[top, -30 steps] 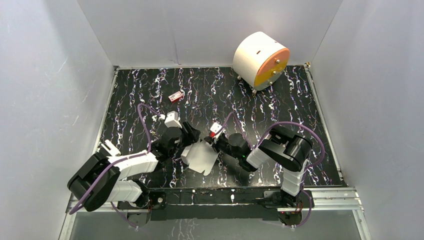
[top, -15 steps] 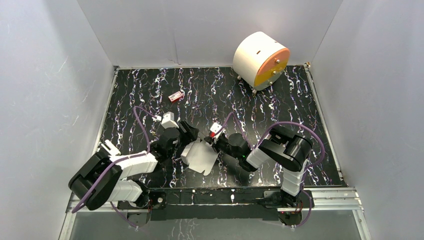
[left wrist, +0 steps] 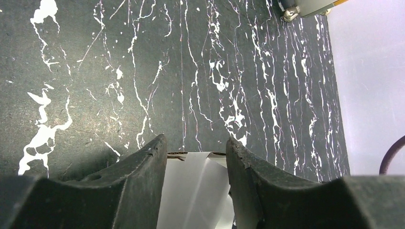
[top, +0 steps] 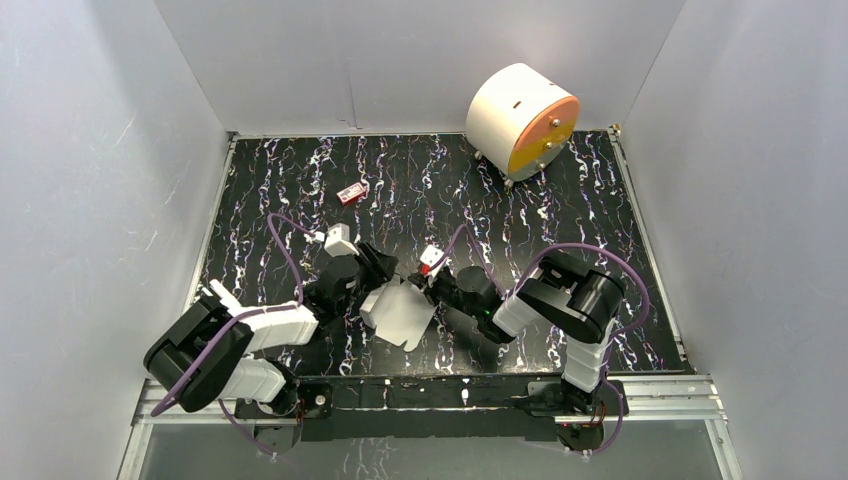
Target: Fold the paper box
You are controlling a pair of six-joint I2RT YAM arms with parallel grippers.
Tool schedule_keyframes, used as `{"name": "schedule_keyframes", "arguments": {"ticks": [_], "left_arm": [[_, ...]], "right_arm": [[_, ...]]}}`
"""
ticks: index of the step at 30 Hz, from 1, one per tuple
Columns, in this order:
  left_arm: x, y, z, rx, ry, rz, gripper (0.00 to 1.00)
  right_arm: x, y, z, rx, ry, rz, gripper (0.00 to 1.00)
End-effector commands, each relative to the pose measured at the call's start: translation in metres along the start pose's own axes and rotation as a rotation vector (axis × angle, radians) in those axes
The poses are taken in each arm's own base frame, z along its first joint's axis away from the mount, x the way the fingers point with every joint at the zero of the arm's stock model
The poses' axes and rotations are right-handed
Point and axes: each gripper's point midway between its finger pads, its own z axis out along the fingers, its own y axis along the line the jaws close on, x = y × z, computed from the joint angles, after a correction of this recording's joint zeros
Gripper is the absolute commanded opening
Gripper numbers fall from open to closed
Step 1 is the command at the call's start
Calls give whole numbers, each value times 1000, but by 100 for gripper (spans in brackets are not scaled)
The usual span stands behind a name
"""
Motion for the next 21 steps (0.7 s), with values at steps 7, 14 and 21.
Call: {"name": "schedule_keyframes", "arguments": {"ticks": [7, 14, 21], "left_arm": [[22, 39, -11, -75, 56, 122, 37], [24, 39, -12, -53, 71, 190, 33], [25, 35, -12, -23, 81, 218, 32]], "right_arm": [[3, 18, -5, -85, 49, -6, 9], [-8, 14, -9, -104, 67, -57, 22], [-27, -1, -20, -153, 84, -107, 27]]}}
